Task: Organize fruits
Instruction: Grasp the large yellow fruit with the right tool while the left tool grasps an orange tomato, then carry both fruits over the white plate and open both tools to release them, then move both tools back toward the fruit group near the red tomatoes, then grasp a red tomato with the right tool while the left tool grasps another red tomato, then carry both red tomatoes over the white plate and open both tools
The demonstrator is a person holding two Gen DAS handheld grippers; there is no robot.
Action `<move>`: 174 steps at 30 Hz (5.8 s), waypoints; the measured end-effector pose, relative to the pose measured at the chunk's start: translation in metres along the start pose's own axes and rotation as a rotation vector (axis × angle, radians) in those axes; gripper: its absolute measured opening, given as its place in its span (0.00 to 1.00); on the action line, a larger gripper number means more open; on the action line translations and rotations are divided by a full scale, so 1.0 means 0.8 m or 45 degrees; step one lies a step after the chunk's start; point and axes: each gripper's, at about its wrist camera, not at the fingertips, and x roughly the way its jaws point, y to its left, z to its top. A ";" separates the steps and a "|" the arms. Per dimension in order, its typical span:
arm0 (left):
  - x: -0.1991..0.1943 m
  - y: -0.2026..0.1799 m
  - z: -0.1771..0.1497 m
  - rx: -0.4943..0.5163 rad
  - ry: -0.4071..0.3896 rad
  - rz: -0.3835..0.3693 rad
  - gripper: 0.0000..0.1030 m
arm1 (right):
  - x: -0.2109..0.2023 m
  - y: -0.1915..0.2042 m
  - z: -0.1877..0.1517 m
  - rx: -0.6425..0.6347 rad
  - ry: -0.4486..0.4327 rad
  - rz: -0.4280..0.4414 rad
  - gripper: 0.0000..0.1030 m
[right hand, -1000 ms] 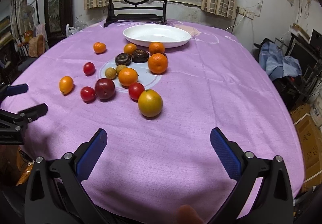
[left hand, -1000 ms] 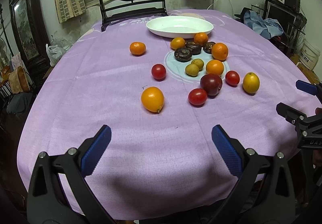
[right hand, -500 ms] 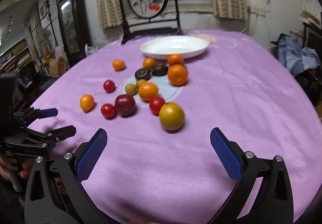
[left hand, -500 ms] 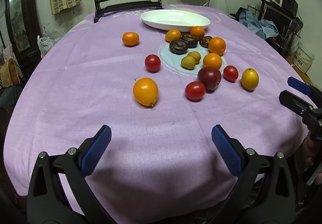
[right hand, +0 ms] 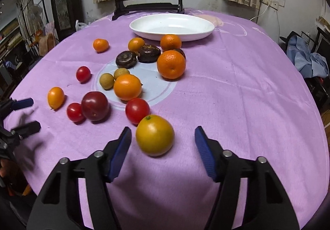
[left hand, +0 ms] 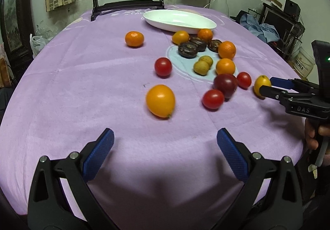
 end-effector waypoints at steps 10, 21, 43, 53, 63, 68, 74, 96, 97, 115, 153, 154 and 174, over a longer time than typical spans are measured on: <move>0.028 0.021 0.027 -0.013 0.047 -0.072 0.77 | 0.011 -0.007 -0.003 0.032 0.039 0.084 0.37; 0.058 0.018 0.047 -0.006 0.107 -0.097 0.56 | 0.011 -0.010 -0.002 0.057 0.041 0.110 0.37; 0.067 0.015 0.179 -0.006 -0.067 -0.214 0.35 | 0.026 -0.035 0.146 0.098 -0.229 0.151 0.37; 0.230 0.004 0.334 -0.076 0.098 -0.135 0.35 | 0.179 -0.073 0.267 0.169 -0.015 0.086 0.37; 0.310 -0.004 0.345 -0.026 0.246 -0.081 0.36 | 0.221 -0.071 0.274 0.129 0.093 0.094 0.37; 0.304 -0.006 0.342 -0.037 0.234 -0.043 0.45 | 0.202 -0.072 0.271 0.129 0.075 0.067 0.45; 0.209 0.009 0.328 -0.086 0.060 -0.006 0.84 | 0.110 -0.063 0.231 0.089 -0.063 0.086 0.52; 0.037 -0.006 0.047 0.069 -0.068 -0.172 0.95 | 0.030 0.011 0.040 0.002 0.050 0.139 0.56; 0.035 -0.007 0.046 0.081 -0.082 -0.166 0.95 | 0.030 0.010 0.038 0.005 0.054 0.142 0.56; 0.031 -0.029 0.039 0.244 -0.124 -0.176 0.95 | 0.040 0.019 0.036 0.010 0.097 0.139 0.40; 0.076 -0.082 0.036 0.491 0.092 -0.255 0.30 | 0.034 -0.013 0.027 0.204 0.069 0.311 0.29; 0.076 -0.082 0.036 0.490 0.094 -0.256 0.30 | 0.034 -0.013 0.027 0.204 0.069 0.312 0.29; 0.092 -0.029 0.194 0.015 -0.116 -0.273 0.29 | 0.047 -0.037 0.169 0.184 -0.230 0.067 0.29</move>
